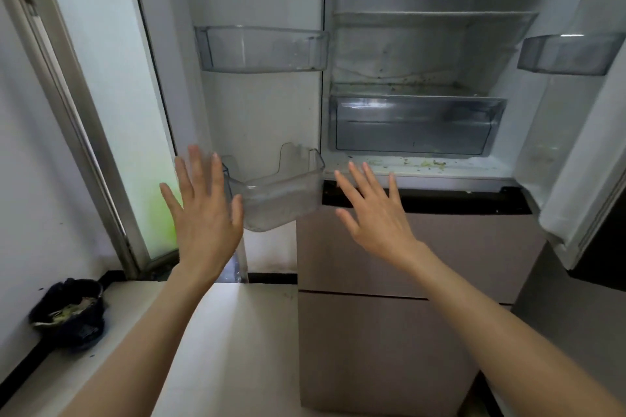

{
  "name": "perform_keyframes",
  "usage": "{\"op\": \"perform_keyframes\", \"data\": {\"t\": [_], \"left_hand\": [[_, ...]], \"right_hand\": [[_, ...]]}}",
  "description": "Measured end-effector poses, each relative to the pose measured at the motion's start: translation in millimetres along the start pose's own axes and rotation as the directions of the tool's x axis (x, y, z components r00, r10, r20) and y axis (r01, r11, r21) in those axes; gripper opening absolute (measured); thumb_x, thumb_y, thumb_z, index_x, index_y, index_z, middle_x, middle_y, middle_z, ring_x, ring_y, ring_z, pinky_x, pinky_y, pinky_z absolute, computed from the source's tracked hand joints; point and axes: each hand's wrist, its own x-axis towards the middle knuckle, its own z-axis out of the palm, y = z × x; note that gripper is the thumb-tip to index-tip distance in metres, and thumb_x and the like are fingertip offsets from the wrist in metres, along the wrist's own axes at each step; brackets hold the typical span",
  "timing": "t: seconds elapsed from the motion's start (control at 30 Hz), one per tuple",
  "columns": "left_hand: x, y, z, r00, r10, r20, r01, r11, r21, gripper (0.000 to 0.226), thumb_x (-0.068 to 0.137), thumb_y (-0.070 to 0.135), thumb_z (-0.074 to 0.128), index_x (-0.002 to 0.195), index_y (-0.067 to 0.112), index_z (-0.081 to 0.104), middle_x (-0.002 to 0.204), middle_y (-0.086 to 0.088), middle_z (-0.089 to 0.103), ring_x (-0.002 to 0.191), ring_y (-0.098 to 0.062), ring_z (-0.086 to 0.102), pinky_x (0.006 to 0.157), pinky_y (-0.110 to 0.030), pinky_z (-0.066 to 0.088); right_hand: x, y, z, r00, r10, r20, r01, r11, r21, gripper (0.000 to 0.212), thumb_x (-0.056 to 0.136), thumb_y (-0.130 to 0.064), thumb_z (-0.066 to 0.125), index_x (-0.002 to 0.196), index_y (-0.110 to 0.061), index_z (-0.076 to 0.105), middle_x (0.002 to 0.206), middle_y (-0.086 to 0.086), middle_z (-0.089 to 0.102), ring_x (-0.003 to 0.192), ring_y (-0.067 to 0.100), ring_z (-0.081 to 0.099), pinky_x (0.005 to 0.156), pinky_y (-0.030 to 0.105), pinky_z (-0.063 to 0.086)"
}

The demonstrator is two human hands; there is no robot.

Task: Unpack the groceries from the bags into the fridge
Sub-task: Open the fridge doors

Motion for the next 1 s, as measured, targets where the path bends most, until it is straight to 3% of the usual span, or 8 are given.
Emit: {"op": "perform_keyframes", "data": {"t": [0.1, 0.23, 0.37, 0.47, 0.63, 0.8, 1.0], "left_hand": [[-5.6, 44.7, 4.1, 0.991, 0.114, -0.073, -0.116, 0.993, -0.023, 0.061, 0.092, 0.030, 0.039, 0.146, 0.012, 0.019, 0.156, -0.015, 0.002, 0.144, -0.031, -0.003, 0.113, -0.054, 0.004], [-12.8, 130.0, 28.0, 0.946, 0.314, -0.079, -0.324, 0.926, -0.193, 0.056, 0.092, 0.023, 0.037, 0.145, 0.010, 0.023, 0.155, -0.014, 0.012, 0.143, -0.029, 0.005, 0.115, -0.048, 0.011], [-19.9, 228.1, 55.3, 0.872, 0.489, 0.016, -0.452, 0.817, -0.359, 0.056, 0.096, 0.024, 0.034, 0.147, 0.014, 0.015, 0.155, -0.004, 0.004, 0.144, -0.020, -0.003, 0.116, -0.040, 0.007], [-26.4, 299.8, 71.6, 0.790, 0.592, 0.156, -0.457, 0.740, -0.493, 0.063, 0.098, 0.025, 0.039, 0.148, 0.018, 0.001, 0.155, 0.001, -0.012, 0.142, -0.012, -0.015, 0.118, -0.033, 0.001], [-34.4, 384.3, 89.3, 0.706, 0.659, 0.260, -0.382, 0.663, -0.643, 0.069, 0.098, 0.027, 0.039, 0.147, 0.015, -0.009, 0.155, 0.000, -0.016, 0.142, -0.010, -0.015, 0.118, -0.031, 0.000], [-41.4, 420.4, 99.7, 0.649, 0.717, 0.253, -0.393, 0.601, -0.696, 0.073, 0.097, 0.028, 0.040, 0.146, 0.015, -0.011, 0.155, 0.001, -0.014, 0.141, -0.009, -0.014, 0.115, -0.027, -0.002], [-56.3, 453.7, 101.2, 0.551, 0.807, 0.213, -0.441, 0.498, -0.747, 0.073, 0.096, 0.020, 0.042, 0.146, 0.015, -0.011, 0.157, 0.002, -0.006, 0.143, -0.012, -0.009, 0.117, -0.030, 0.001]], "right_hand": [[-14.1, 46.8, -13.4, 0.993, 0.023, -0.116, -0.033, 0.996, -0.086, 0.060, 0.096, -0.039, 0.041, 0.148, -0.022, 0.017, 0.157, 0.007, 0.012, 0.145, 0.024, 0.002, 0.113, 0.053, -0.005], [-45.5, 123.2, -40.0, 0.961, 0.111, -0.253, -0.173, 0.956, -0.237, 0.061, 0.086, -0.033, 0.060, 0.140, -0.014, 0.038, 0.148, 0.015, 0.035, 0.140, 0.032, 0.025, 0.112, 0.057, 0.004], [-76.7, 195.9, -76.5, 0.924, 0.197, -0.328, -0.310, 0.888, -0.340, 0.063, 0.085, -0.031, 0.060, 0.140, -0.012, 0.038, 0.148, 0.017, 0.034, 0.140, 0.033, 0.022, 0.111, 0.059, 0.002], [-96.4, 238.2, -95.5, 0.921, 0.207, -0.329, -0.338, 0.846, -0.413, 0.063, 0.086, -0.030, 0.057, 0.141, -0.009, 0.036, 0.151, 0.017, 0.027, 0.142, 0.028, 0.017, 0.112, 0.058, 0.001], [-115.2, 271.7, -99.5, 0.953, 0.103, -0.285, -0.245, 0.816, -0.524, 0.064, 0.085, -0.025, 0.057, 0.141, -0.006, 0.035, 0.153, 0.013, 0.021, 0.143, 0.021, 0.011, 0.114, 0.051, -0.001], [-134.2, 296.6, -100.2, 0.941, 0.105, -0.322, -0.267, 0.816, -0.514, 0.065, 0.091, -0.023, 0.050, 0.146, -0.007, 0.021, 0.155, 0.009, 0.008, 0.145, 0.019, -0.004, 0.116, 0.046, 0.000], [-162.1, 327.8, -108.8, 0.900, 0.192, -0.390, -0.360, 0.833, -0.420, 0.072, 0.087, -0.014, 0.056, 0.147, -0.007, 0.017, 0.155, 0.013, 0.005, 0.144, 0.024, 0.000, 0.117, 0.048, 0.007]]}}
